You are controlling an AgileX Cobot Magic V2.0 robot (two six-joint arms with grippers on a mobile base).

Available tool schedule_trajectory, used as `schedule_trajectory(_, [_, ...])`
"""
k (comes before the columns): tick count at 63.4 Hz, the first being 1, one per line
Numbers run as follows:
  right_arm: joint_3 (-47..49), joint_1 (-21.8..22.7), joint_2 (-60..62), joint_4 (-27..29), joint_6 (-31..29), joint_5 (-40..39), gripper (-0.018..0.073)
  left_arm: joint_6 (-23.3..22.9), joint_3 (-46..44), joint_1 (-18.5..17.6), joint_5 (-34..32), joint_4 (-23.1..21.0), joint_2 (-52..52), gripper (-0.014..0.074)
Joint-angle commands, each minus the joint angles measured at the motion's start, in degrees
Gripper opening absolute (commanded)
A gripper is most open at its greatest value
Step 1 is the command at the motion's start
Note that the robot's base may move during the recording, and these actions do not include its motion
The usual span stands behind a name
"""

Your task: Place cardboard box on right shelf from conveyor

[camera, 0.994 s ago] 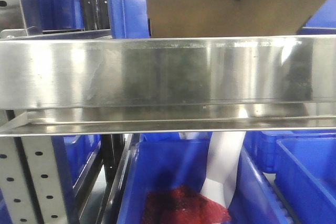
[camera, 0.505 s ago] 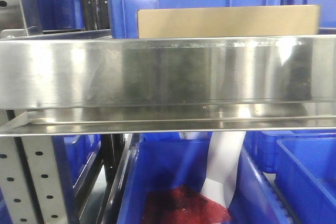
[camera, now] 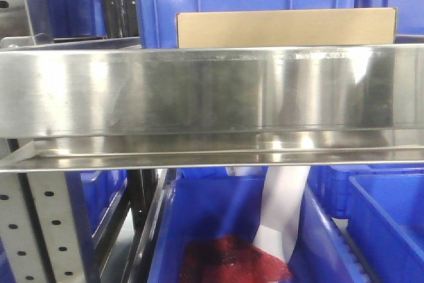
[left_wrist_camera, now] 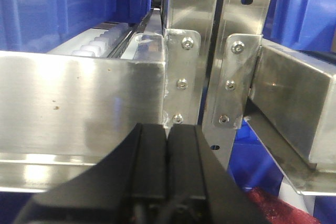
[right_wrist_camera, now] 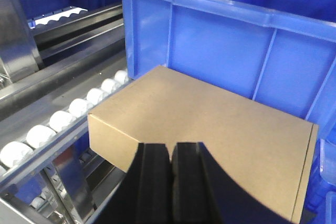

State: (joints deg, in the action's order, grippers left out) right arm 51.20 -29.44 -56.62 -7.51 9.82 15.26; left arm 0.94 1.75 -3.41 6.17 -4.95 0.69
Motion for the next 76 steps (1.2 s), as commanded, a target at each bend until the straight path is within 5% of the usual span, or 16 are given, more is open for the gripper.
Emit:
schedule_trajectory(1, [1.78, -0.06, 0.42, -0.67, 0.25, -5.34, 0.0058, -0.29, -0.16, -0.11, -4.58, -0.27, 0.69, -0.0119])
schedule_trajectory(26, [1.70, -0.06, 0.56, -0.36, 0.25, -5.30, 0.0057, -0.29, -0.16, -0.11, -4.58, -0.27, 0.69, -0.0119])
schedule_trajectory(35, [-0.56, 0.89, 3.45, 1.27, -5.68, -4.95, 0.0057, -0.29, -0.16, -0.11, -4.58, -0.27, 0.69, -0.0119])
schedule_trajectory(45, [-8.72, 6.24, 11.70, 8.31, -10.49, -4.94, 0.0057, -0.29, -0.16, -0.11, -4.58, -0.27, 0.69, -0.0119])
schedule_trajectory(76, [-38.45, 28.74, 46.83, 9.49, -10.50, -10.43, 0.0057, -0.29, -0.16, -0.11, -4.58, -0.27, 0.69, -0.0119])
